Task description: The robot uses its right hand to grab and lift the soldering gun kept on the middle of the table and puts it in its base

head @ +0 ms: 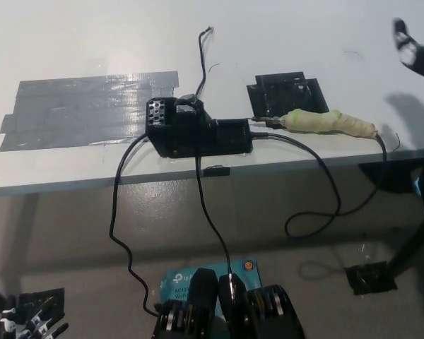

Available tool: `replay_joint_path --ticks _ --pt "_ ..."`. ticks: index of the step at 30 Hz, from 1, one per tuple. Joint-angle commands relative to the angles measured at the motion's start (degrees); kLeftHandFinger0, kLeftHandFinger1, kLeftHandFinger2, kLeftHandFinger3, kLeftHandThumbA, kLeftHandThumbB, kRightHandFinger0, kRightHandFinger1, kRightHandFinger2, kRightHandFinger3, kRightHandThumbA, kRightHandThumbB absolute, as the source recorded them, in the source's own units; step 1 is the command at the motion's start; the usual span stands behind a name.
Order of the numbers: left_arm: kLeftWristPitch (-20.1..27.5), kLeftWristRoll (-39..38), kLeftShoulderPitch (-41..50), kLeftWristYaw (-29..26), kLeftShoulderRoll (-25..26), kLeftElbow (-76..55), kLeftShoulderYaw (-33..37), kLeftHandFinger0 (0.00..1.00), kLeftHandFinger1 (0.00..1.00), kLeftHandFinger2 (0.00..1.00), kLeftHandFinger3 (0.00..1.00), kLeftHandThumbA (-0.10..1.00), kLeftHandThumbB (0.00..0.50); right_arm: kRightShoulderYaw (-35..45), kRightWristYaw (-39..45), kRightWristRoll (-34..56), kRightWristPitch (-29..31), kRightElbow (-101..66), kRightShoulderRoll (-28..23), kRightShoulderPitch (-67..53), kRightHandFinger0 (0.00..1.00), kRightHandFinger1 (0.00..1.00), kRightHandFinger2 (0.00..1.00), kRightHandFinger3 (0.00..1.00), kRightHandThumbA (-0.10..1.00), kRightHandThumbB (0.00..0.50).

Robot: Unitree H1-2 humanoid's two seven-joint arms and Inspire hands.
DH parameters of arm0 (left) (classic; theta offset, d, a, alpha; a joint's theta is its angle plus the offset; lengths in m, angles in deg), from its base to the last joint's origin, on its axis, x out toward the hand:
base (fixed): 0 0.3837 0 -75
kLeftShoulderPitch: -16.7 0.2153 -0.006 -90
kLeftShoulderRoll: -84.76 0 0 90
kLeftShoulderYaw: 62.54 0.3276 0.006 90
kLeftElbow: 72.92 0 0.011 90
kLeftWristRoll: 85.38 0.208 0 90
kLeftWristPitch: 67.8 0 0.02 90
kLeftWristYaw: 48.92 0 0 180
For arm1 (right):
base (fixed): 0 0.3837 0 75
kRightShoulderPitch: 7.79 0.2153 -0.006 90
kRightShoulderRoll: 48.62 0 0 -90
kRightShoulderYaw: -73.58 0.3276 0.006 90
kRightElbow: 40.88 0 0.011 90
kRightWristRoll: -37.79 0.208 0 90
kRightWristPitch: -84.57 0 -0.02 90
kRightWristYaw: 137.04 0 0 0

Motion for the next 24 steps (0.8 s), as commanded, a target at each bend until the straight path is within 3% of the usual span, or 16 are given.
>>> replay_joint_path --ticks 1,2,3,5,13,15,18,20,21,23,24 --pt "-1.0 -2.3 0.7 0.7 0.4 -2.4 -0.9 1.00 1.00 1.00 1.00 1.00 0.334 -2.9 4.7 -3.7 -3.4 5.3 -1.7 4.2 1.00 1.00 1.00 1.00 0.20 0.266" --pt "-1.0 -2.3 0.6 0.7 0.4 -2.4 -0.8 1.00 1.00 1.00 1.00 1.00 0.349 -3.0 4.6 -3.6 -3.5 5.3 -1.8 4.3 1.00 1.00 1.00 1.00 0.19 0.266" --pt "-1.2 -2.3 0.6 0.6 0.5 -2.1 -0.9 1.00 1.00 1.00 1.00 1.00 0.307 -4.2 5.2 -4.5 -3.7 7.9 -1.7 5.5 1.00 1.00 1.00 1.00 0.18 0.269" --pt "-1.3 -2.0 0.3 0.2 0.6 -1.9 -0.8 1.00 1.00 1.00 1.00 1.00 0.346 -5.9 6.1 -5.5 -4.0 11.4 -1.4 7.2 1.00 1.00 1.00 1.00 0.17 0.268" --pt "-1.4 -1.4 0.1 0.8 1.4 -0.4 -0.1 1.00 1.00 1.00 1.00 1.00 0.315 -17.5 10.0 -15.0 -3.0 19.5 -0.8 10.9 1.00 1.00 1.00 1.00 0.28 0.257" --pt "-1.2 -0.7 0.2 0.6 1.6 0.1 0.3 1.00 1.00 1.00 1.00 1.00 0.325 -20.0 9.9 -16.6 -3.1 21.4 0.1 11.2 1.00 1.00 1.00 1.00 0.26 0.274" --pt "-1.3 0.2 0.2 -0.1 1.7 0.1 0.8 1.00 1.00 1.00 1.00 1.00 0.358 -21.3 10.1 -16.6 -5.1 23.4 1.5 11.9 1.00 1.00 1.00 1.00 0.29 0.258" --pt "-0.9 0.6 0.2 -0.2 1.8 0.3 1.0 1.00 1.00 1.00 1.00 1.00 0.328 -21.2 11.5 -16.4 -7.0 23.5 2.0 12.3 1.00 1.00 1.00 1.00 0.38 0.278" --pt "-0.8 0.9 0.0 0.0 2.1 0.5 1.3 1.00 1.00 1.00 1.00 1.00 0.309 -21.3 12.2 -16.8 -8.2 23.7 2.2 12.8 1.00 1.00 1.00 1.00 0.47 0.326" --pt "-0.6 1.1 -0.1 0.4 2.4 0.6 1.7 1.00 1.00 1.00 1.00 1.00 0.319 -20.8 13.2 -16.4 -9.1 24.4 2.5 13.4 1.00 1.00 1.00 1.00 0.52 0.359" --pt "-0.9 0.3 -0.4 0.6 2.3 1.0 1.3 1.00 1.00 1.00 1.00 1.00 0.316 -21.6 13.8 -17.8 -9.7 24.8 2.3 13.9 1.00 1.00 1.00 1.00 0.61 0.391"
